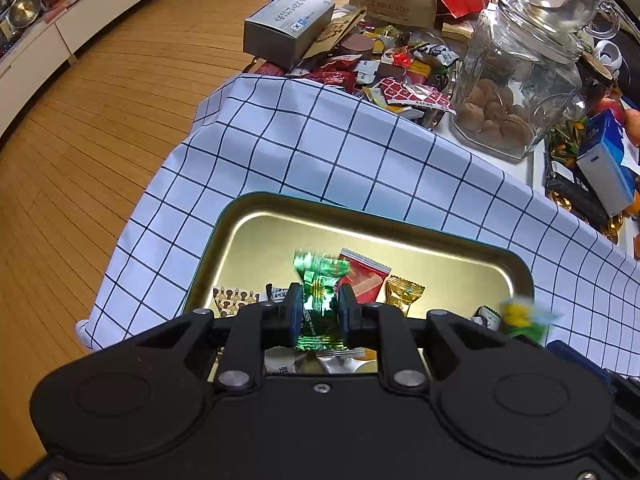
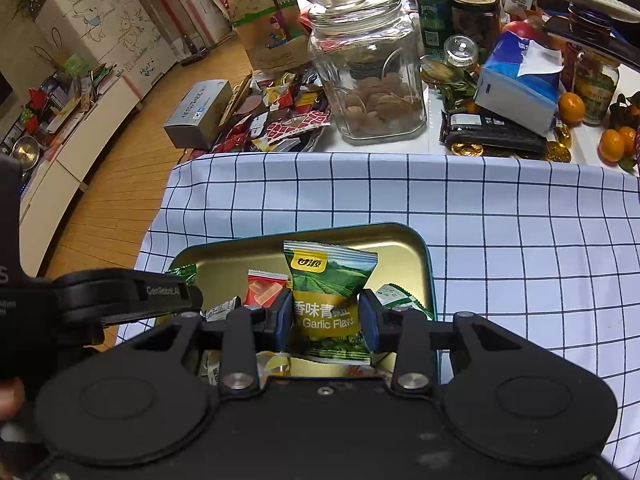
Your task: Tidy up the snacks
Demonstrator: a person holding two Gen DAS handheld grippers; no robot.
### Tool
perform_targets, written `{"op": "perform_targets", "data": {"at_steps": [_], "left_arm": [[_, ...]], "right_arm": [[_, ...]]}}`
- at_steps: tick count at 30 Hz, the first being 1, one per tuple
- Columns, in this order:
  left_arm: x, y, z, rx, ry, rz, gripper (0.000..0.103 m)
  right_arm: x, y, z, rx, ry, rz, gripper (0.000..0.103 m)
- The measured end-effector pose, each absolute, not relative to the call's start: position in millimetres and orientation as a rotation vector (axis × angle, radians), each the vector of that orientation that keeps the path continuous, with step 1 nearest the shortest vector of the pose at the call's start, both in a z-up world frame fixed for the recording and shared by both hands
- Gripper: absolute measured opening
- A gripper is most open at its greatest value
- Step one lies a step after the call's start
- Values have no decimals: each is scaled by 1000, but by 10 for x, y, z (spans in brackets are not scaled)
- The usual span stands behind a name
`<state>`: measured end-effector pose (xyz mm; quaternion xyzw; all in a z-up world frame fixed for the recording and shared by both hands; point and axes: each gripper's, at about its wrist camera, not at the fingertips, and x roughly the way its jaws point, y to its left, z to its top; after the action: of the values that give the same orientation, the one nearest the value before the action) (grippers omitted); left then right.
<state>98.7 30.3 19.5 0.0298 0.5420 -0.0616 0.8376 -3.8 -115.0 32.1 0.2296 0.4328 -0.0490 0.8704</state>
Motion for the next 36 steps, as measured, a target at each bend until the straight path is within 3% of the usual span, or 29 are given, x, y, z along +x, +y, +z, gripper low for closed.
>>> {"op": "perform_targets", "data": {"at_steps": [4,11,16,21,36], "left_arm": [[993,313,186,57,1151,-131,30],[991,300,131,67,1176,-126,30],[960,294,96,87,1178,-116,31],[927,287,60,86,1196,-117,31],[628,186,124,162,1173,-131,31]], "right_arm": [[-42,-1133,337,477,891,-88,39],[-58,-1083,358,417,873,-83,45],[-94,-1098,358,406,840,-110,63],[-70,-1103,319,359,892,-130,69],[-267,-1245,190,296,968,-204,71]]}}
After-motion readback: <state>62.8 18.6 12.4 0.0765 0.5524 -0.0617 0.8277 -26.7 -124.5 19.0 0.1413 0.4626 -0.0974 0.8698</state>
